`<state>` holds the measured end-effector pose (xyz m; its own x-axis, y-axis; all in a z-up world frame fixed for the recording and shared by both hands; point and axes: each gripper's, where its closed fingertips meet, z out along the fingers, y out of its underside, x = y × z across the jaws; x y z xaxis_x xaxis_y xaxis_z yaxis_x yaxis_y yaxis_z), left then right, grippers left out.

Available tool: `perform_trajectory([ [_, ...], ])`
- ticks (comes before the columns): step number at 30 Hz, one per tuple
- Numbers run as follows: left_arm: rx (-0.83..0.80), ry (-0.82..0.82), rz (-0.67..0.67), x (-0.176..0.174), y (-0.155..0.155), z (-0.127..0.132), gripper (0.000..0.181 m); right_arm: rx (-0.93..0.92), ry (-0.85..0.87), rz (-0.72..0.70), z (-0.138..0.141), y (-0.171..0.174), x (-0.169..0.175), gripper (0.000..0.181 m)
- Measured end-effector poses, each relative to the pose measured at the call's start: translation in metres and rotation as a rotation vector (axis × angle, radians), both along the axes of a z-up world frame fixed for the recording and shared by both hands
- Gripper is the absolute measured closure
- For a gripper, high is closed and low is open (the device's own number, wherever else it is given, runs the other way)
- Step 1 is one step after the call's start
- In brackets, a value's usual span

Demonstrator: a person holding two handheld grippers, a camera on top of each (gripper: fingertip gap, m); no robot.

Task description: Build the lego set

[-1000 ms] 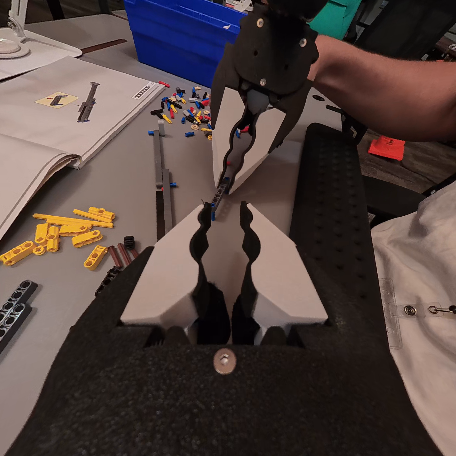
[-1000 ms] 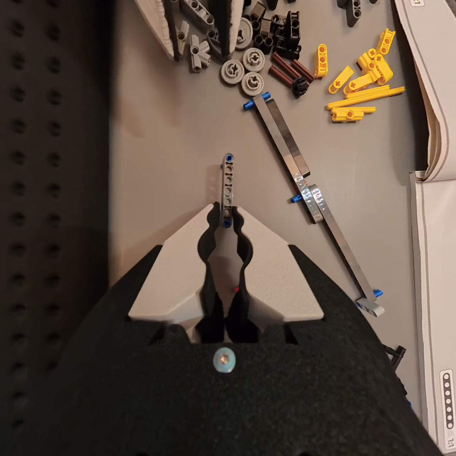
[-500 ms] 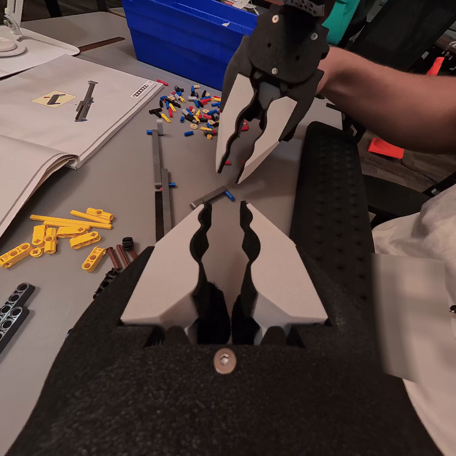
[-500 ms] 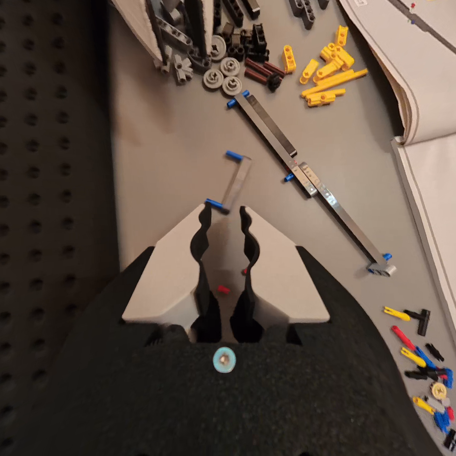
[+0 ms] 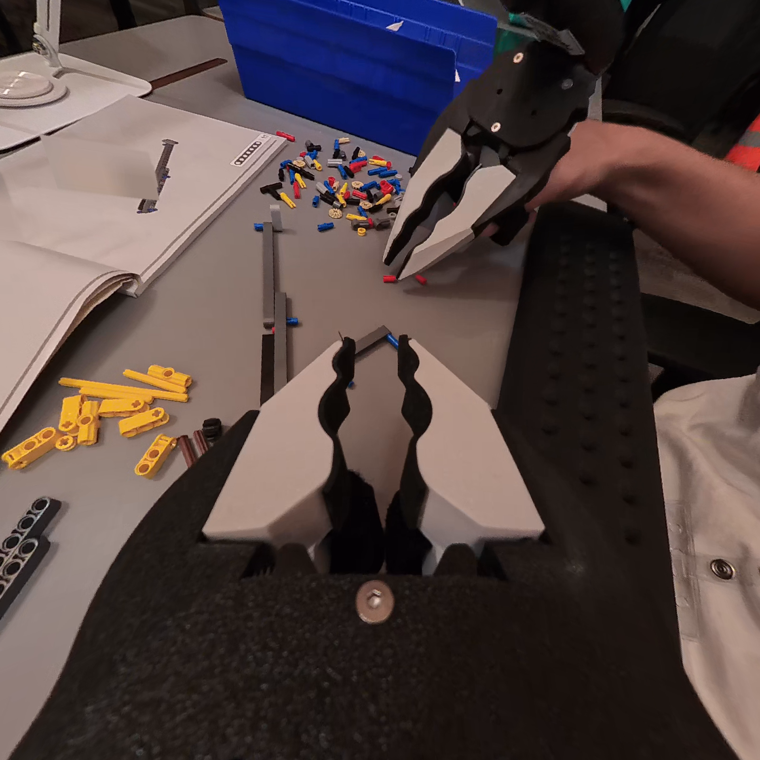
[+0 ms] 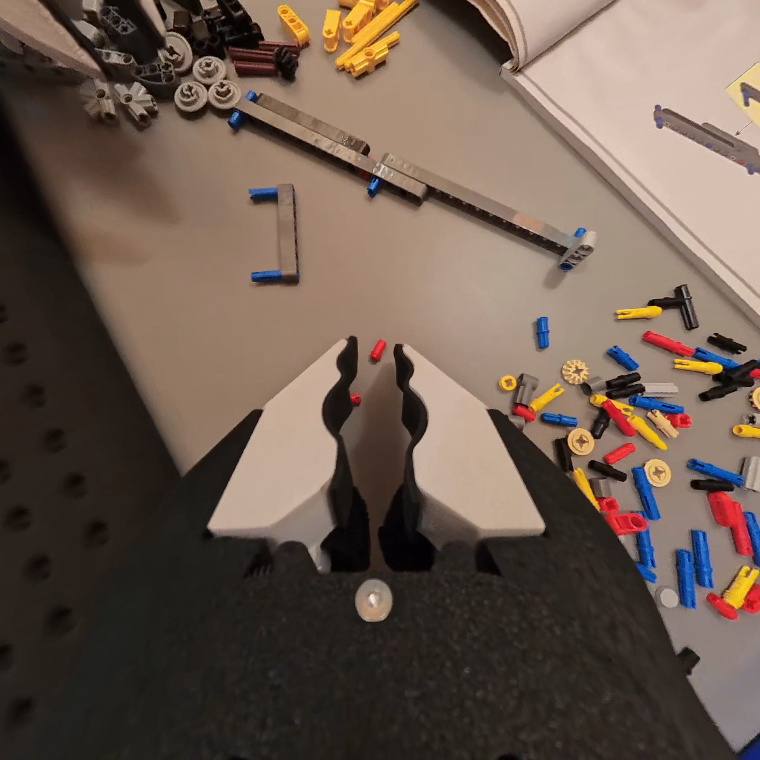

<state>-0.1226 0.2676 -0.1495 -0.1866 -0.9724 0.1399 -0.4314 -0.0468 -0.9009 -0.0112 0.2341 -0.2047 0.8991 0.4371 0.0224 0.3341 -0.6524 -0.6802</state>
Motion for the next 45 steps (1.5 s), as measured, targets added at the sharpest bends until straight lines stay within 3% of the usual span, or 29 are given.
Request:
perform_trajectory([
  [5,0.146,0.017,-0.016,0.006,-0.002,-0.003,0.162,-0.009,-0.052,-0.002,-0.009,-0.002,-0.001,0.17],
  [10,0.514,0.025,-0.073,0.018,-0.002,-0.005,0.162,0.031,-0.06,0.02,-0.009,-0.001,-0.002,0.177],
  [14,1.017,-0.019,-0.117,0.035,0.008,-0.002,0.161,0.069,0.128,0.1,0.014,-0.001,-0.022,0.177],
  [17,1.24,-0.076,-0.203,0.047,-0.001,0.0,0.161,0.112,0.373,0.213,0.046,-0.002,-0.051,0.177],
  [23,1.19,-0.221,-0.271,0.054,-0.023,0.017,0.162,0.144,0.628,0.32,0.077,0.0,-0.075,0.178],
  [32,1.103,-0.267,-0.237,0.05,-0.027,0.021,0.179,0.131,0.765,0.338,0.085,0.002,-0.078,0.178],
  [35,1.121,-0.247,-0.216,0.051,-0.022,0.02,0.179,0.147,0.727,0.288,0.082,0.007,-0.072,0.176],
  [38,1.144,-0.213,-0.169,0.054,-0.011,0.018,0.179,0.217,0.561,0.171,0.076,0.018,-0.062,0.164],
  [45,1.177,-0.225,-0.126,0.053,-0.007,0.022,0.178,0.361,0.442,0.034,0.084,0.023,-0.067,0.174],
])
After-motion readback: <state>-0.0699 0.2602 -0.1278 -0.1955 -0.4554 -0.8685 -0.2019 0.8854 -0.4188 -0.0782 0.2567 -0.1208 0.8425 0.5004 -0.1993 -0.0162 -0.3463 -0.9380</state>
